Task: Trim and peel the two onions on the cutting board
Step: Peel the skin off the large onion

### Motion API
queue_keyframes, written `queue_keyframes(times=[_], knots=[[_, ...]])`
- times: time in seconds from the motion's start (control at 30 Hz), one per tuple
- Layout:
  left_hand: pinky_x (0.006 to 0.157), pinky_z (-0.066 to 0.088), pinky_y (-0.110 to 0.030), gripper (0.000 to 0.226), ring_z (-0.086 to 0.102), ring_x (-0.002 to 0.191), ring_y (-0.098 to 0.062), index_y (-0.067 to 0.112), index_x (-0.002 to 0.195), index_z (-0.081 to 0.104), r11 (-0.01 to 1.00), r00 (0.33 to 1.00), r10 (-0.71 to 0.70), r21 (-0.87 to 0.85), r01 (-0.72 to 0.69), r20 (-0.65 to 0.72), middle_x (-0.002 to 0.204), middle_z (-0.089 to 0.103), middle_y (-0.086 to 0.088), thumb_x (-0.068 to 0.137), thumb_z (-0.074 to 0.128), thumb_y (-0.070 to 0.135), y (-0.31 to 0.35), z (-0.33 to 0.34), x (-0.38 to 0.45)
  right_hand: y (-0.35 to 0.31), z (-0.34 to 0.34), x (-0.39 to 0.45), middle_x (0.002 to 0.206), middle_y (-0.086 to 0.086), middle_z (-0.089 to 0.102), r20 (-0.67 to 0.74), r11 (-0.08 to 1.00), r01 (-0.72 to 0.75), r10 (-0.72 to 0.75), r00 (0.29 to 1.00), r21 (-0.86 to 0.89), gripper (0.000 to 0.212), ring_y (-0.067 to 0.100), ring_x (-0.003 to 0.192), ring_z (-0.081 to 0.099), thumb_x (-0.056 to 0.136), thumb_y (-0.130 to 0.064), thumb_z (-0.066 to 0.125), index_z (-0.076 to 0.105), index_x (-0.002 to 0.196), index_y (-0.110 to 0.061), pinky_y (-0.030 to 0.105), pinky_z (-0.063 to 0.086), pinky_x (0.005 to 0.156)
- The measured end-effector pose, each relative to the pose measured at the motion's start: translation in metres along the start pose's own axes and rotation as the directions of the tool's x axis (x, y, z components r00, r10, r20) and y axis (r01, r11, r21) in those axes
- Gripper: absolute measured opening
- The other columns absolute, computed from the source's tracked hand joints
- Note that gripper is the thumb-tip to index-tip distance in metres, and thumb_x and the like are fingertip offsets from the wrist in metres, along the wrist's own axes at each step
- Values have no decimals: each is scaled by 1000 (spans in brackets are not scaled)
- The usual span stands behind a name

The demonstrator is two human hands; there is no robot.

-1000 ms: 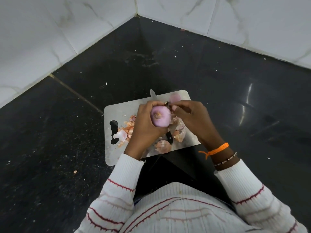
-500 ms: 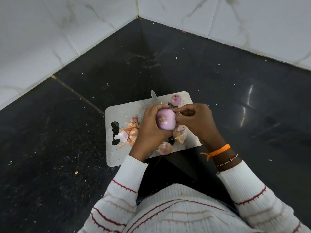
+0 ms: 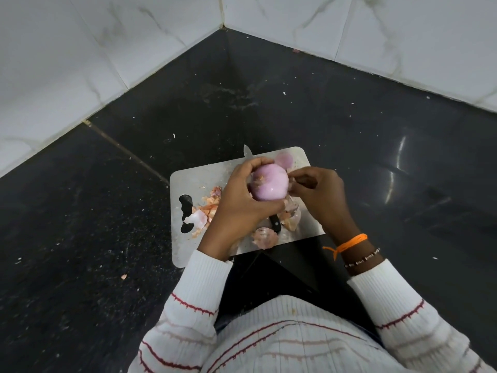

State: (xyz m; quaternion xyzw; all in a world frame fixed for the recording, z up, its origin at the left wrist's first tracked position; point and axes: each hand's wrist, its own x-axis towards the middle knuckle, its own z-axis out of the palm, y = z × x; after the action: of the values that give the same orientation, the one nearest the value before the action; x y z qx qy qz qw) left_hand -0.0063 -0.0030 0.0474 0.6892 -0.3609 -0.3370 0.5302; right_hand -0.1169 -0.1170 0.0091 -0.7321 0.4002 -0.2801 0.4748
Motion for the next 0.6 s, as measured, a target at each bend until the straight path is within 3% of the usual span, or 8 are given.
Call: queue_keyframes(times=[0.1,0.2,0.3,0.4,0.43,0.53,0.6], knots=[[90,55,-33,67,54,114,-17,26,121,55,997,993,-62,-53,57,-97,125,53,4,63,85,10,-8,0,1,-8,2,-1,103,1,71,155,994,52,-37,987,-97,29,7,91,64,82,-5,68,69,109,-12,13,49,84],[84,53,-24,67,54,111,-13,26,120,56,994,979,-97,-72,85,-182,124,53,3,62,85,11,-13,-6,2,-3,0,1,115,4,67,66,984,46,-35,997,-174,31,14,104,62,87,-1,58,67,114,-13,20,44,88],[77,49,-14,66,53,105,-8,29,121,54,992,966,-126,-60,115,-227,123,51,5,65,84,9,-19,-11,3,5,-1,1,129,8,58,-31,971,-2,-6,1000,-241,35,20,118,53,91,-1,49,58,124,-10,18,35,91],[77,47,-13,67,51,105,-7,29,122,53,991,957,-130,-61,118,-260,124,50,6,66,83,8,-23,-12,4,11,12,-4,134,11,50,36,974,-56,66,997,-219,36,15,118,45,95,-8,46,47,131,-4,8,25,88],[78,48,-14,67,52,106,-8,28,122,54,991,955,-128,-68,113,-269,124,50,5,66,83,7,-24,-12,5,14,19,-6,136,11,47,66,974,-55,71,995,-220,38,16,121,43,95,-11,46,44,132,-4,9,24,93],[84,49,-18,65,52,104,-4,28,120,55,992,949,-119,-73,102,-292,122,51,5,66,83,6,-24,-10,5,23,41,-13,147,12,34,145,963,-12,53,988,-270,50,24,137,29,96,-19,45,31,142,-6,34,21,115],[91,50,-26,66,53,105,-5,29,120,55,994,947,-102,-66,86,-305,121,52,4,65,83,6,-25,-11,5,22,53,-20,152,12,26,182,960,23,29,983,-277,53,25,141,21,97,-21,43,25,144,-5,36,16,117]])
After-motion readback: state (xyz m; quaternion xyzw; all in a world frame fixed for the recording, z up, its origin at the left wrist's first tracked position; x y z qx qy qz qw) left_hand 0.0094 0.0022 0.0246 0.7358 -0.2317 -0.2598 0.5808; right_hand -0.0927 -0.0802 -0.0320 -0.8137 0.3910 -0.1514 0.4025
